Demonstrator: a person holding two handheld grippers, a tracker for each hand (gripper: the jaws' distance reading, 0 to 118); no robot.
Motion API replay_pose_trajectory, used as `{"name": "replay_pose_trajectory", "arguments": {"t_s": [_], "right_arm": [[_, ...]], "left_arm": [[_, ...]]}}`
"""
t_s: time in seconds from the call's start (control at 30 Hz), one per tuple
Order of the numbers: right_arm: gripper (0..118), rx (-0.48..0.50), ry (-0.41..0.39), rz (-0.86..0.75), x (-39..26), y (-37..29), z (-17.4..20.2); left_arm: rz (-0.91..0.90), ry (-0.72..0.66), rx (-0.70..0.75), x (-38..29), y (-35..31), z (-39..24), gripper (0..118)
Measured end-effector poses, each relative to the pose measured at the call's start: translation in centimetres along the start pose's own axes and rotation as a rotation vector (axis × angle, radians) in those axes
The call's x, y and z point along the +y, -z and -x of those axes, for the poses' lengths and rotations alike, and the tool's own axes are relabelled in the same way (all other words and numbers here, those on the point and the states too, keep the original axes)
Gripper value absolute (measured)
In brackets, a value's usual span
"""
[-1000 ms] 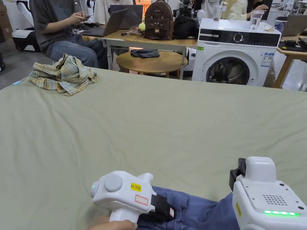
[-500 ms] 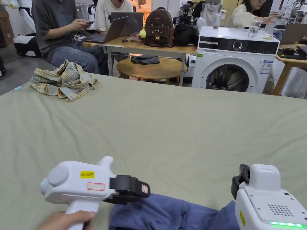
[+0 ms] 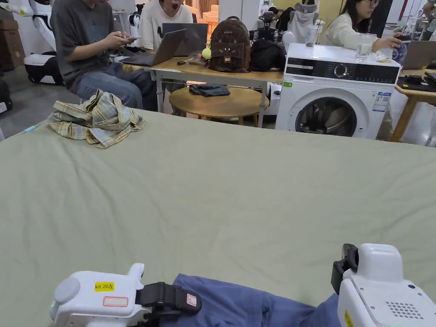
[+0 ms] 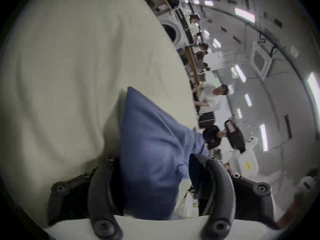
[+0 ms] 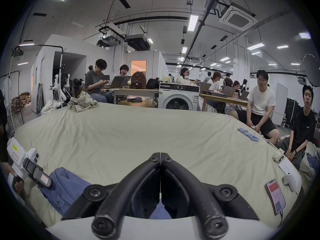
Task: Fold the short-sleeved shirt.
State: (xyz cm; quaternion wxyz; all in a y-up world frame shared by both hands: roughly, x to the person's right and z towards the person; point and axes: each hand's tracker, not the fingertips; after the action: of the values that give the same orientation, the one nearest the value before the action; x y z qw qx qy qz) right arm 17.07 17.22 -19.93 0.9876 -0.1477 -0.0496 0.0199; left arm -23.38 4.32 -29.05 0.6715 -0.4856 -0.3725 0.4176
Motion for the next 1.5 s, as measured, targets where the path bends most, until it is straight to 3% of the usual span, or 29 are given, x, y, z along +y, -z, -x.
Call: {"name": "replay_pose_trajectory", "arguments": {"t_s": [0.03, 0.07, 0.13, 0.23, 0.43, 0.47, 0.57, 0.83, 1.1, 1.27, 1.5], "right_arm": [[0, -0.001, -0.001, 0.001, 0.0, -0.1, 0.0], [0, -0.001, -0.001, 0.001, -0.1, -0.2, -0.1], [0, -0.004, -0.006, 0.002, -0.2, -0.5, -0.2], [0, -0.008, -0.008, 0.005, -0.4, -0.5, -0.4], [0, -0.019, -0.004, 0.006, 0.0, -0.5, -0.9], [0, -0.019, -0.003, 0.004, 0.1, -0.5, -1.0], [0, -0.018, 0.001, -0.001, 0.5, -0.4, -1.0], [0, 0.018, -0.011, -0.009, 1.0, -0.2, 0.2], [0, 0.021, -0.011, -0.004, 0.9, -0.4, -0.3], [0, 0.004, -0.015, 0.008, 0.5, -0.6, -1.1], [0, -0.026, -0.006, 0.022, 0.2, -1.0, -2.5]], "left_arm": [[0.000, -0.005, -0.019, 0.1, 0.3, 0.4, 66], [-0.007, -0.009, -0.010, 0.1, 0.3, 0.6, 57], [-0.027, -0.009, 0.071, 0.0, 0.7, 0.8, 18], [-0.049, 0.034, 0.045, -0.6, 0.2, 0.1, 12], [-0.076, 0.131, 0.050, -2.1, -2.3, -5.8, 9], [-0.083, 0.148, 0.070, -0.4, -3.9, -2.8, 9], [-0.132, 0.187, 0.142, 0.8, -7.6, -3.8, 9], [-0.196, 0.278, 0.480, -0.1, -10.8, -11.1, 9], [-0.093, 0.469, 0.656, -1.4, -2.8, -18.0, 9], [0.040, 0.593, 0.658, -2.5, 3.8, -20.9, 9], [0.220, 0.629, 0.665, -4.3, 13.7, -20.8, 9]]}}
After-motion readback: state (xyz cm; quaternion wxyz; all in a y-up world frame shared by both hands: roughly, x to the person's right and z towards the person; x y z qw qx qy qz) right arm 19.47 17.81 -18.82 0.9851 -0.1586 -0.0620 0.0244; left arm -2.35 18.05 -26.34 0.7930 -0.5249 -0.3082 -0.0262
